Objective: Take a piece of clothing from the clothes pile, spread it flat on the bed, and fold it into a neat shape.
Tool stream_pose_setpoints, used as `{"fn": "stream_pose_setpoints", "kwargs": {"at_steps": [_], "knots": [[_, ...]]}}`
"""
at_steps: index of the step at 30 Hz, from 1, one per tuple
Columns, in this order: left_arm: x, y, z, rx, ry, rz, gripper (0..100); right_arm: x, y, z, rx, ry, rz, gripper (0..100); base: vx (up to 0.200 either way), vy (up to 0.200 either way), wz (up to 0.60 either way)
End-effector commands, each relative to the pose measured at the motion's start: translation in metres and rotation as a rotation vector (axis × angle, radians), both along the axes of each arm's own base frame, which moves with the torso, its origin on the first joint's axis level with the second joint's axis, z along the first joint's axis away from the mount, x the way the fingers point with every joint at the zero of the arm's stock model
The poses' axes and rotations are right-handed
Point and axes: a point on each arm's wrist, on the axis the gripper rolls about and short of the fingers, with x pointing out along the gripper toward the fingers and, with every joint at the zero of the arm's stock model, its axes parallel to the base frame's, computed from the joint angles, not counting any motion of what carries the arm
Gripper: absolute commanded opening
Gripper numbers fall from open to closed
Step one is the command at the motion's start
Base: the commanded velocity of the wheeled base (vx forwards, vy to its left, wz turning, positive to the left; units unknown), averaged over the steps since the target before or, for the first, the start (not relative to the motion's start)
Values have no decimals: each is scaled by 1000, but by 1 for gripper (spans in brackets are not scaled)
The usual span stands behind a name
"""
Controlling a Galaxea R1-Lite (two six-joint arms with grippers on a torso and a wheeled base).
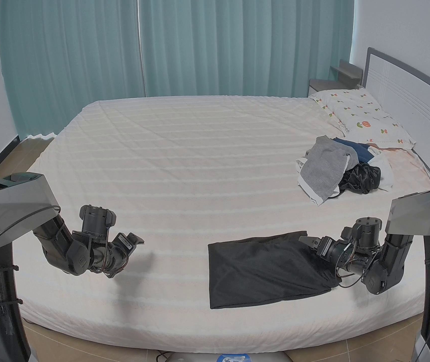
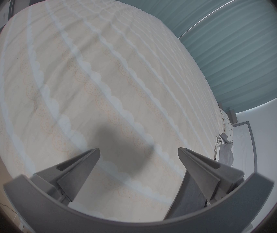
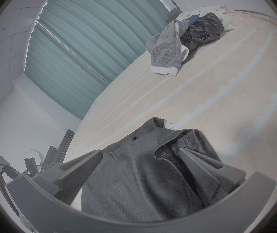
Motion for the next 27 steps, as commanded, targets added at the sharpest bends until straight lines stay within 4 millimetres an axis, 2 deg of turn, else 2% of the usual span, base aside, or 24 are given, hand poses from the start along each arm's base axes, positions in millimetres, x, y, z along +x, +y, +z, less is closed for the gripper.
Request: {"fn": "stream_pose_setpoints", "kwargs": {"at_steps": [1,9,10,19,27], "knots": [[0,0,-1,0,1,0,100,6,-1,-8,-2,9,-3,100,0,0,0],[0,0,-1,0,1,1,100,24,-6,-11,-5,42,-23,100,0,0,0],[0,0,-1,0,1,0,100,27,-8,-11,-7,55,-30,0,0,0,0],[0,0,-1,0,1,0,100,32,-9,-7,-2,57,-47,0,0,0,0],[0,0,-1,0,1,0,100,37,-16,7,54,-16,-87,0,0,0,0]]}}
